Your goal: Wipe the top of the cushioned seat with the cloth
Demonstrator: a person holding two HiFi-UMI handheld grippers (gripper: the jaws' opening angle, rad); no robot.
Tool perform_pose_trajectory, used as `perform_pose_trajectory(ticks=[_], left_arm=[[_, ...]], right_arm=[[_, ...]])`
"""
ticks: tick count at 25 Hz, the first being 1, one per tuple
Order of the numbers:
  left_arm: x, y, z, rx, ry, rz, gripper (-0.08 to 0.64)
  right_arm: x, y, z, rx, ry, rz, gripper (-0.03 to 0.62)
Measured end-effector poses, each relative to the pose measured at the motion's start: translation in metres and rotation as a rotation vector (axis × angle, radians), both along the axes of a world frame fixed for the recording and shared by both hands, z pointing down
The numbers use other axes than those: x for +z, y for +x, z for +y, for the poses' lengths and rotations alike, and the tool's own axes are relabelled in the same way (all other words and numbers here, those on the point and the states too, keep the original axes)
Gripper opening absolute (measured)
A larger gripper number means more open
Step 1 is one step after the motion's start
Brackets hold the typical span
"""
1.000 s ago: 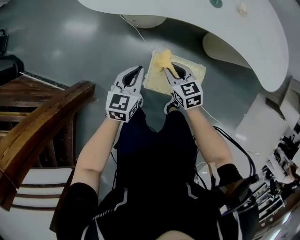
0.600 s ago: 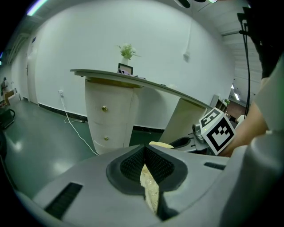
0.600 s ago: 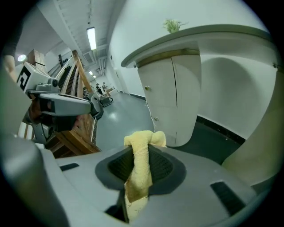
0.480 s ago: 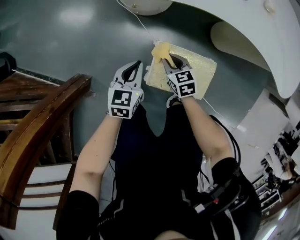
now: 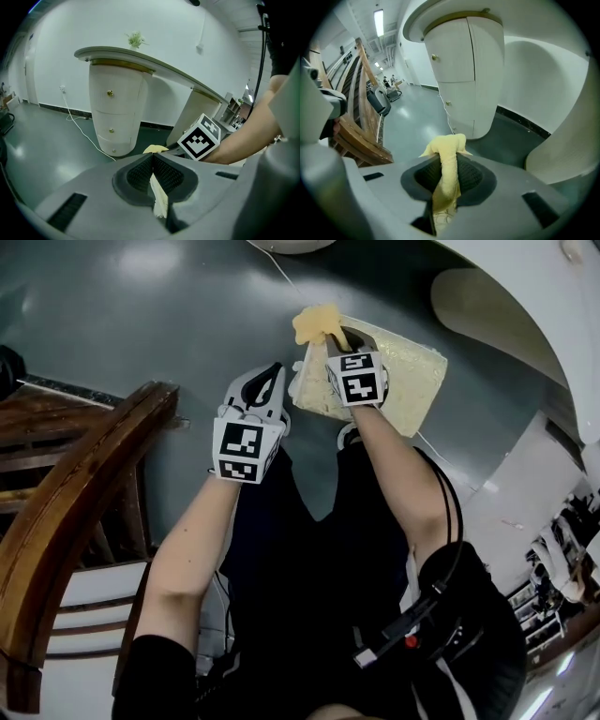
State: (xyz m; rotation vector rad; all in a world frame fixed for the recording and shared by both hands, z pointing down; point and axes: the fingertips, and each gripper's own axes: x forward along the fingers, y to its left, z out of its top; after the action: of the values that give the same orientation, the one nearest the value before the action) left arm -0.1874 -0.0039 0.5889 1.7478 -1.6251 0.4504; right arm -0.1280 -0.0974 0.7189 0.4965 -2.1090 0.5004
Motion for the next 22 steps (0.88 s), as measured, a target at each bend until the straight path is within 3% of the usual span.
perform_pose_trajectory(ticks=[12,22], left_arm=[[0.012,0.025,-0.012,-0.001,-0.027,0.015,0.005],[0.02,0.065,-0.024,0.026,-0.066,0.012,0.005]], right_arm=[[0.01,0.016,-0.009,0.058,-0.036,0.013,0.078],[0.01,0.075,-0.03,0.118,-0.059,0.015,0.084]])
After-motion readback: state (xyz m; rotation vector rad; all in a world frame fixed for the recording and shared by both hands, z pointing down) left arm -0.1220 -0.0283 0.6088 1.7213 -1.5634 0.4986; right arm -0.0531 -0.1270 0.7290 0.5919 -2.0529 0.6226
